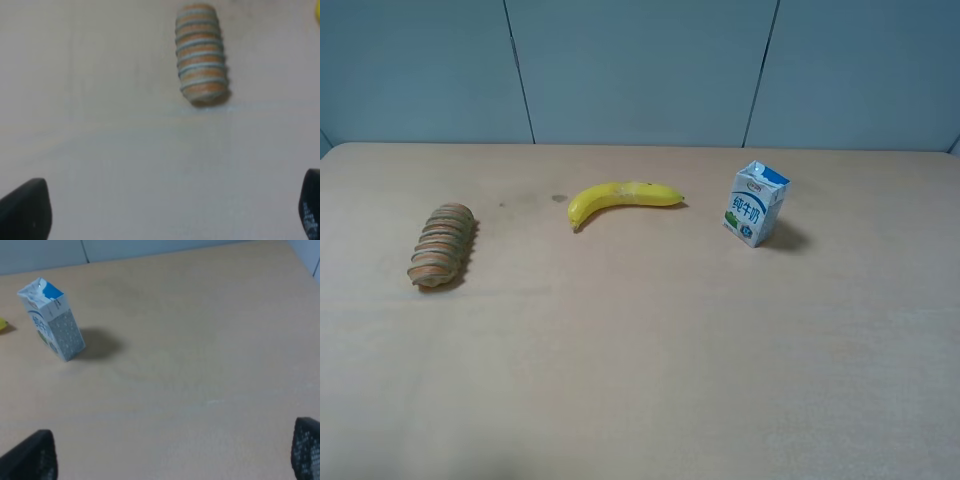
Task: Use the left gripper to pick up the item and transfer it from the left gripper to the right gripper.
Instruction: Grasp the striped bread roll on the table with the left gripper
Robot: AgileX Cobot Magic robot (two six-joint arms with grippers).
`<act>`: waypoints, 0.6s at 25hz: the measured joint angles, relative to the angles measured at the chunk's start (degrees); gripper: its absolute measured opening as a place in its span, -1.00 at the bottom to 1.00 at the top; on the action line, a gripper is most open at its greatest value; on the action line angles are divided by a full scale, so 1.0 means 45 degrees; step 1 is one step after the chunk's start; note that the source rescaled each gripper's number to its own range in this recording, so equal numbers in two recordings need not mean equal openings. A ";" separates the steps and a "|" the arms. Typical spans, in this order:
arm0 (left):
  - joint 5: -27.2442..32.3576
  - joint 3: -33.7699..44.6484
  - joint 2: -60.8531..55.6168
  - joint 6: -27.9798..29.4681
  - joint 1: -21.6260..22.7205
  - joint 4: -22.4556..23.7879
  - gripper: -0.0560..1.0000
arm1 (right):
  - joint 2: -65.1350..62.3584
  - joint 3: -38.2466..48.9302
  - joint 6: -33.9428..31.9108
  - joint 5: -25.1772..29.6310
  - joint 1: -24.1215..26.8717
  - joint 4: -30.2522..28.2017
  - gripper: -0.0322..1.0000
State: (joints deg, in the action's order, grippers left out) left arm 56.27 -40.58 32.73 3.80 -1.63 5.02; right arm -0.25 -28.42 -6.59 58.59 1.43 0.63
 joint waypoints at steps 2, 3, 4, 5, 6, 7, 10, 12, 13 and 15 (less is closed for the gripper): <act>-0.0361 -0.0104 0.1190 0.0000 0.0000 0.0000 1.00 | 0.0000 0.0000 0.0000 0.0000 0.0000 0.0000 1.00; -0.0568 -0.0120 0.1817 0.0000 0.0000 0.0000 1.00 | 0.0000 0.0000 0.0000 0.0000 0.0000 0.0000 1.00; -0.0840 -0.0120 0.2321 0.0000 0.0000 0.0000 1.00 | 0.0000 0.0000 0.0000 0.0000 0.0000 0.0000 1.00; -0.1093 -0.0120 0.2914 0.0000 0.0000 0.0000 1.00 | 0.0000 0.0000 0.0000 0.0000 0.0000 0.0000 1.00; -0.1383 -0.0120 0.3505 0.0000 0.0000 0.0000 1.00 | 0.0000 0.0000 0.0000 0.0000 0.0000 0.0000 1.00; -0.1623 -0.0120 0.4104 0.0000 0.0000 -0.0024 1.00 | 0.0000 0.0000 0.0000 0.0000 0.0000 0.0000 1.00; -0.2478 -0.0120 0.5764 0.0000 0.0000 -0.0193 1.00 | 0.0000 0.0000 0.0000 0.0000 0.0000 0.0000 1.00; -0.2965 -0.0120 0.6810 0.0012 0.0000 -0.0254 1.00 | 0.0000 0.0000 0.0000 0.0000 0.0000 0.0000 1.00; -0.3185 -0.0120 0.7341 0.0012 0.0000 -0.0292 1.00 | 0.0000 0.0000 0.0000 0.0000 0.0000 0.0000 1.00; -0.3561 -0.0120 0.8249 0.0012 0.0000 -0.0460 1.00 | 0.0000 0.0000 0.0000 0.0000 0.0000 0.0000 1.00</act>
State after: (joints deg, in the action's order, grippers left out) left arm 40.24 -41.12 69.85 3.85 -1.63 2.95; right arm -0.25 -28.42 -6.59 58.59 1.43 0.63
